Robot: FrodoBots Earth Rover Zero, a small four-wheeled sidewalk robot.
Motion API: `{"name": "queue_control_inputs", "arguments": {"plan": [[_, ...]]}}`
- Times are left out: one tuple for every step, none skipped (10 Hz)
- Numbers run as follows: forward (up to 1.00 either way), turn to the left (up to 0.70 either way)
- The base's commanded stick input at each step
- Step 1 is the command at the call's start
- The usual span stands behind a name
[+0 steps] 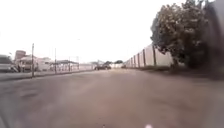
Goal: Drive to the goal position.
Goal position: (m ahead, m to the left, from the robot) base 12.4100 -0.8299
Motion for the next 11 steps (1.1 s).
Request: {"name": "queue_control_inputs", "arguments": {"plan": [[0.95,0.00],[0.95,0.00],[0.95,0.00],[0.95,0.00],[0.95,0.00],[0.95,0.00],[0.95,0.00],[0.95,0.00],[0.95,0.00],[0.95,0.00],[0.95,0.00]]}}
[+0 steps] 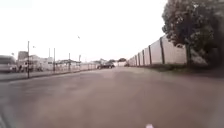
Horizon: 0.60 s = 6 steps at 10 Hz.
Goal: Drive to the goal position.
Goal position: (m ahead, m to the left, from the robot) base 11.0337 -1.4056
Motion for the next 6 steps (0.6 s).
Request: {"name": "queue_control_inputs", "arguments": {"plan": [[0.95,0.00],[0.95,0.00],[0.95,0.00],[0.95,0.00],[0.95,0.00],[0.95,0.00]]}}
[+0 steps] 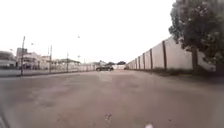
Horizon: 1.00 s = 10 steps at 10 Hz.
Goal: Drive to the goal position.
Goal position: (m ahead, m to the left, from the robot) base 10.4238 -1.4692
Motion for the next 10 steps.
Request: {"name": "queue_control_inputs", "arguments": {"plan": [[0.95,0.00],[0.95,0.00],[0.95,0.00],[0.95,0.00],[0.95,0.00],[0.95,0.00],[0.95,0.00],[0.95,0.00],[0.95,0.00],[0.95,0.00]]}}
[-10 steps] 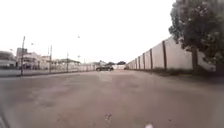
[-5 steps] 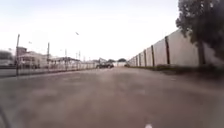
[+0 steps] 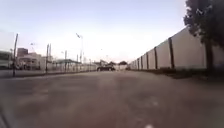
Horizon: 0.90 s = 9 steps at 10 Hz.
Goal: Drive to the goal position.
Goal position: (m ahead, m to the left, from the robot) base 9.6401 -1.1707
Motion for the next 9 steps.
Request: {"name": "queue_control_inputs", "arguments": {"plan": [[0.95,0.00],[0.95,0.00],[0.95,0.00],[0.95,0.00],[0.95,0.00],[0.95,0.00],[0.95,0.00],[0.95,0.00],[0.95,0.00]]}}
